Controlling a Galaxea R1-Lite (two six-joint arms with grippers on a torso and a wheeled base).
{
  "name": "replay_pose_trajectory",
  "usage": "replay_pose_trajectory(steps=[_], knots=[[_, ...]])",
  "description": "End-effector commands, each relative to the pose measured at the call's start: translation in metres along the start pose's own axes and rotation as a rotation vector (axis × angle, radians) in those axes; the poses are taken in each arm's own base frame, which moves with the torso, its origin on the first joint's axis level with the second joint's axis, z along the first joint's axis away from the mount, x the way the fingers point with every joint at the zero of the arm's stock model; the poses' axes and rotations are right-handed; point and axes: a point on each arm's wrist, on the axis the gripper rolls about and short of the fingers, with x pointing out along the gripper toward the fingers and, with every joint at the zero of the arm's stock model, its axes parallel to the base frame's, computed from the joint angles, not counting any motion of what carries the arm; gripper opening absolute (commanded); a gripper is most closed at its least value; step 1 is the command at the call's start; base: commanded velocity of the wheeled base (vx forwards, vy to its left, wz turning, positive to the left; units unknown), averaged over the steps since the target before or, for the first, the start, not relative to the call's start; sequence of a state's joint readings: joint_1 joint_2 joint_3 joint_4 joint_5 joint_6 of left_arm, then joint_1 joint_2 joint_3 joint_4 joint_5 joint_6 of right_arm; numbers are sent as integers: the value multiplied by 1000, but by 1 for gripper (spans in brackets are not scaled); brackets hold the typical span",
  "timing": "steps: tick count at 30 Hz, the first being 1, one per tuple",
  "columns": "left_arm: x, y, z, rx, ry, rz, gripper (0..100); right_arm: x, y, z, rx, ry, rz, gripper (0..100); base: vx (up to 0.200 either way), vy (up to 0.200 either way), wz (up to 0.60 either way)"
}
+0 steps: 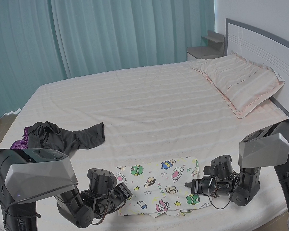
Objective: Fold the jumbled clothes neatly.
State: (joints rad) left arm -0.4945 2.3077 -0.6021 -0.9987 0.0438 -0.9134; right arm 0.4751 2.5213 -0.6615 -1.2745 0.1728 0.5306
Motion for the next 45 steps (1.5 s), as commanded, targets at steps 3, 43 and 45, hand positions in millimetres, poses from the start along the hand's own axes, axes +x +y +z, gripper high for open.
replay_pose_trajectory(steps=[3, 43, 45], knots=[[-3, 0, 2, -5, -4, 0, 0, 0, -1, -1, 1, 4, -1, 0, 0, 200, 0], [-10, 3, -1, -4, 6, 9, 0, -1, -1, 2, 14, -11, -11, 0, 0, 200, 0], [-10, 3, -2, -2, 10, 10, 0, -2, -1, 2, 15, -13, -13, 0, 0, 200, 0]])
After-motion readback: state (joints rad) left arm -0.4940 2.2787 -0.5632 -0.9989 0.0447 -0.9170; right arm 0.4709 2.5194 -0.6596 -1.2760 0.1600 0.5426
